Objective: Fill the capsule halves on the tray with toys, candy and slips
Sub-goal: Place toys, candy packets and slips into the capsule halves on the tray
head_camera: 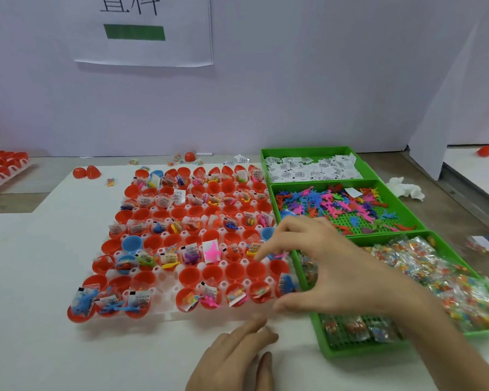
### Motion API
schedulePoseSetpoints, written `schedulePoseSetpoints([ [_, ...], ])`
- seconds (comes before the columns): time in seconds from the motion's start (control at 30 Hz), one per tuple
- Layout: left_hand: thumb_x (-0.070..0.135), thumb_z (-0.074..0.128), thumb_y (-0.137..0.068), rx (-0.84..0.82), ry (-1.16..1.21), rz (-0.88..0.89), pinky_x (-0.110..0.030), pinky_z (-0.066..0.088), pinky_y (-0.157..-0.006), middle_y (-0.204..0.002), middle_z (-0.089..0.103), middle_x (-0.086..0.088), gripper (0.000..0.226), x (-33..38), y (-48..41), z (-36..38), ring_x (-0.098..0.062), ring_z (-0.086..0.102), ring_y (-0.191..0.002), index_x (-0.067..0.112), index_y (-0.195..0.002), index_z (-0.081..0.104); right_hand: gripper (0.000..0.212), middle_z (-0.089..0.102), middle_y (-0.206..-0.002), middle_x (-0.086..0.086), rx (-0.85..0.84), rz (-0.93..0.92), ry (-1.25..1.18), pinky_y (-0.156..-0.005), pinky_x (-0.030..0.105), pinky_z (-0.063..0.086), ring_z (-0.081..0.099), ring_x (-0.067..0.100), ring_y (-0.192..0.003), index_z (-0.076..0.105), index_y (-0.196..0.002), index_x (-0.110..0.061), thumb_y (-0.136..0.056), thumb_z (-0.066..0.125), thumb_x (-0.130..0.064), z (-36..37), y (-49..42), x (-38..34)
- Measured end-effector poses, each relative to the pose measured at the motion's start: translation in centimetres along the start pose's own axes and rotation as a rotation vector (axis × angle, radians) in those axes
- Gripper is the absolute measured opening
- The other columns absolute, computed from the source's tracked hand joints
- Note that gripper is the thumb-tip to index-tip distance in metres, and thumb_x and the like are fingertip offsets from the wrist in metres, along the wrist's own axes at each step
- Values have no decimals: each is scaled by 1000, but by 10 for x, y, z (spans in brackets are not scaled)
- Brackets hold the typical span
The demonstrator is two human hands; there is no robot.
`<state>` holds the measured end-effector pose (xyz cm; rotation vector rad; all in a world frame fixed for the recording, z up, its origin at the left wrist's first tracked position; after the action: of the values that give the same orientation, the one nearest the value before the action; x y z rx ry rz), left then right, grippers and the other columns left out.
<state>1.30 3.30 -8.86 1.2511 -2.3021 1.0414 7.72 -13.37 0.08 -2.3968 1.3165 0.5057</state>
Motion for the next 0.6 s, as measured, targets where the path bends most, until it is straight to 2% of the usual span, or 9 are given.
schedulePoseSetpoints([
  [0.07, 37, 66, -60, -43, -27, 21, -2, 47, -65, -94, 72, 22, 14, 1, -2, 0, 8, 63, -63, 37, -73, 72, 59, 43, -117, -34, 39, 54, 20, -101, 19, 26, 36, -11, -120, 56, -119, -53, -66, 78, -65, -17, 10, 5],
  [0.17, 40, 68, -50, -115, -71, 16, 2, 41, -68, -91, 70, 27, 21, 2, -4, -3, 14, 61, -61, 44, -71, 69, 64, 43, -126, -39, 110, 136, 85, -100, 28, 33, 36, -11, -127, 51, -120, -61, -62, 70, -78, -28, 45, 7],
  [0.23, 42, 65, -52, -135, -87, 20, 4, 41, -67, -92, 69, 30, 24, 1, -4, -5, 17, 59, -62, 49, -75, 64, 60, 48, -128, -37, 182, 163, 138, -97, 36, 39, 42, -11, -125, 55, -118, -61, -63, 66, -82, -22, 74, 10],
  [0.33, 38, 67, -53, -107, -24, 35, 1, 44, -64, -93, 68, 29, 28, 3, -3, -6, 15, 59, -61, 49, -78, 63, 54, 50, -127, -39, 229, 275, 135, -89, 51, 51, 47, -14, -114, 58, -112, -63, -72, 39, -94, -7, 106, 19],
  [0.4, 34, 70, -52, -69, 28, 48, 0, 46, -63, -92, 70, 27, 21, 3, -2, -5, 13, 61, -62, 44, -71, 68, 46, 51, -120, -33, 328, 275, 142, -85, 44, 52, 51, -6, -101, 57, -107, -57, -82, 33, -87, 4, 118, 22],
  [0.47, 38, 65, -59, -73, 28, 59, 2, 44, -66, -92, 69, 28, 14, 3, -2, -6, 14, 61, -64, 45, -70, 68, 39, 53, -110, -30, 433, 311, 59, -92, 24, 44, 53, -2, -96, 61, -90, -51, -86, 38, -82, 11, 123, 18],
  [0.5, 41, 58, -65, -98, 8, 60, 4, 42, -68, -93, 68, 30, 13, 2, -2, -6, 16, 60, -67, 47, -73, 65, 39, 53, -105, -30, 480, 327, 19, -89, 14, 39, 52, -4, -93, 62, -78, -49, -86, 40, -80, 15, 126, 18],
  [0.53, 43, 51, -68, -121, -26, 58, 6, 40, -69, -94, 67, 32, 15, 1, -2, -5, 18, 59, -69, 49, -78, 60, 41, 53, -100, -29, 508, 345, -6, -87, 9, 35, 51, -5, -90, 62, -71, -48, -85, 42, -80, 16, 126, 17],
  [0.6, 45, 46, -70, -155, -55, 30, 7, 38, -71, -94, 65, 35, 18, -1, -2, -5, 20, 59, -72, 47, -88, 50, 44, 51, -92, -27, 539, 370, 2, -83, 8, 33, 48, -4, -86, 62, -67, -46, -83, 43, -82, 16, 122, 15],
])
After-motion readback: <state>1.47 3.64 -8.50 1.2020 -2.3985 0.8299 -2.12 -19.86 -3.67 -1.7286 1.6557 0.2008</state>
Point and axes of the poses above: each hand's wrist, its own y-axis away from the middle knuckle, its own z-axis out of the palm, x = y × z, the point moved 3 cm from there along -y, towards the middle knuckle
